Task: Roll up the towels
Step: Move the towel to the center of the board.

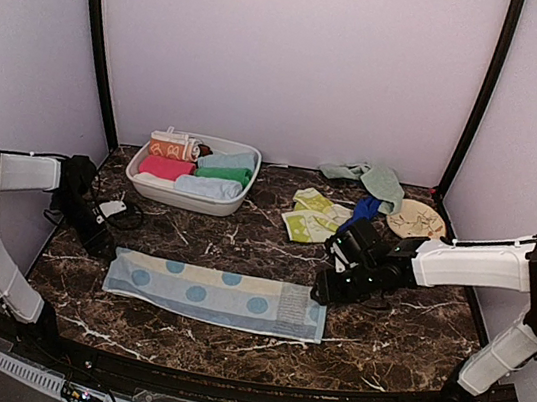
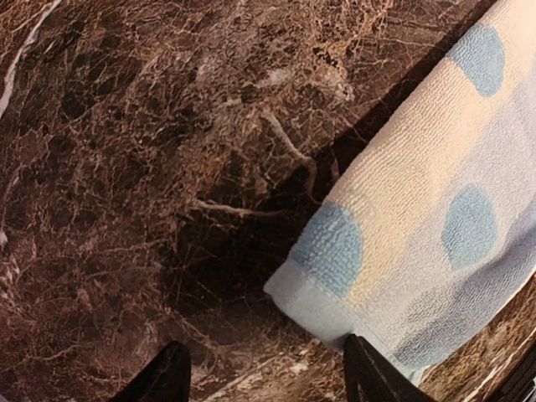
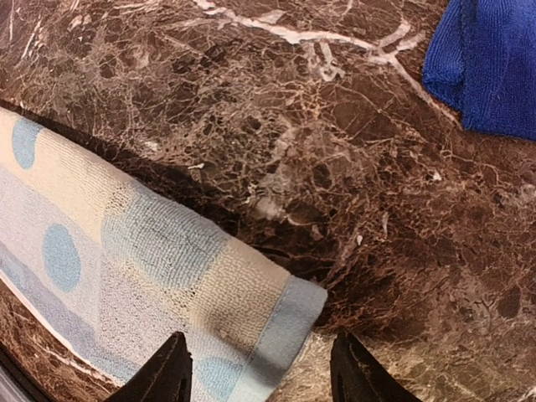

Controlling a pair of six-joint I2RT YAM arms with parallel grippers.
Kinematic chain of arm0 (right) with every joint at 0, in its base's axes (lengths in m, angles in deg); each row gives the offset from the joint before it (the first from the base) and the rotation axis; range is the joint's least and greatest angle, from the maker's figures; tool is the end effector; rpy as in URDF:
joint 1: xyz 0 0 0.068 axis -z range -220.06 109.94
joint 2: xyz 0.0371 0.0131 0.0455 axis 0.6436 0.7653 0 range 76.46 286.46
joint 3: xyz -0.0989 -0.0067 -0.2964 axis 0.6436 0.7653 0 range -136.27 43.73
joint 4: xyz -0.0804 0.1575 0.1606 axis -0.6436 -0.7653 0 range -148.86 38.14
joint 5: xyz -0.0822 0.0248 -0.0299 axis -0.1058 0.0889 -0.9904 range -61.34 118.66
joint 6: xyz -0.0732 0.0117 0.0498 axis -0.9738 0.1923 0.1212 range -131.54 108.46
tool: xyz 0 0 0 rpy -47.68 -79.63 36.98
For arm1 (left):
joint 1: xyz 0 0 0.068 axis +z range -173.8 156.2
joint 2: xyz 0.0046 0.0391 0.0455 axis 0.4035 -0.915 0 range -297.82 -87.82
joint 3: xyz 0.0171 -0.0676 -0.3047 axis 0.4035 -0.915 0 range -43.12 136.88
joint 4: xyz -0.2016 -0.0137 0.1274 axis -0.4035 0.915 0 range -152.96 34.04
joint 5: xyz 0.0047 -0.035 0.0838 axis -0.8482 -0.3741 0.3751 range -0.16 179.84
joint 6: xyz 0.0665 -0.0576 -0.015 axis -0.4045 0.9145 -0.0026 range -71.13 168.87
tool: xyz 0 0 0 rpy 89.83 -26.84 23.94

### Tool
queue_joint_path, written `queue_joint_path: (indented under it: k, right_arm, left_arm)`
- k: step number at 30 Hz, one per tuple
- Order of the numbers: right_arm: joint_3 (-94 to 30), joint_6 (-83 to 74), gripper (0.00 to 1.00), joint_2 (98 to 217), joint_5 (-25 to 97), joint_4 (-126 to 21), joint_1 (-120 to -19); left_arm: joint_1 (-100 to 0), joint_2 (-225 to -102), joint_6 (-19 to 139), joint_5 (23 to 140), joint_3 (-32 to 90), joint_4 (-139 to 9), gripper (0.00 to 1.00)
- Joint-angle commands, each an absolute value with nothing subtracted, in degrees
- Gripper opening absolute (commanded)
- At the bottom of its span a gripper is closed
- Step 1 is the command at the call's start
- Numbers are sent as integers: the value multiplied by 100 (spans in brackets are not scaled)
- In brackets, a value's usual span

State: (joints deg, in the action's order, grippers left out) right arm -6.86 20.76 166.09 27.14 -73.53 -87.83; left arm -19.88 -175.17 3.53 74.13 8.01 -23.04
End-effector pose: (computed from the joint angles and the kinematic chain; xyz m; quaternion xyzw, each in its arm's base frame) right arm 0.2048 0.2225 0.1921 -0.1269 0.9590 0.1528 0.2019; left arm 0.2564 -0.0040 0.1899 0.3632 0.9140 -0.0735 0.1651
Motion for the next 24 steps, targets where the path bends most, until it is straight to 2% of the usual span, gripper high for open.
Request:
queue_joint_path:
  k: [1, 4, 8, 10, 12, 13, 15, 17, 18, 20, 24]
  right_arm:
    - [-532, 2226, 51, 16538, 2885, -6968, -8727]
    - [-530, 2305, 44, 16618, 3001, -6790, -8722]
    - [-512, 2375, 39, 16699, 3054, -6632, -8677]
    - [-473, 2384, 32, 16739, 3064, -6534, -8645]
    - [-443, 2418, 21, 16735, 3109, -6417, -8615]
    - [-448, 2423, 19, 16735, 3134, -6385, -8591]
    - [-480, 2418, 15, 16738, 3157, -6373, -8566]
    - [-525, 2408, 10, 16743, 3139, -6394, -8548]
    - [-545, 2406, 7, 16739, 3129, -6412, -8536]
    - [-557, 2414, 1, 16740, 3113, -6426, -8515]
    - [-510, 2437, 0, 16671, 3024, -6493, -8502]
  left_arm:
    - [-1905, -17633, 721, 6790, 1045, -1900, 65]
    - [-1906, -17847, 848, 6515, 1267, -1747, 64]
    - [-1905, -18115, 1012, 6399, 1502, -1729, 62]
    - [-1905, -18247, 1110, 6429, 1538, -1817, 57]
    - [-1905, -18375, 1129, 6463, 1527, -1882, 48]
    - [-1905, -18425, 1119, 6484, 1511, -1911, 37]
    - [-1906, -18518, 1128, 6553, 1481, -2006, 23]
    - [-1905, -18585, 1126, 6549, 1503, -1986, 5]
    - [-1905, -18591, 1134, 6547, 1518, -1974, 0]
    - [-1905, -18538, 1138, 6528, 1532, -1967, 0]
    - [-1905, -18434, 1164, 6568, 1588, -1960, 0]
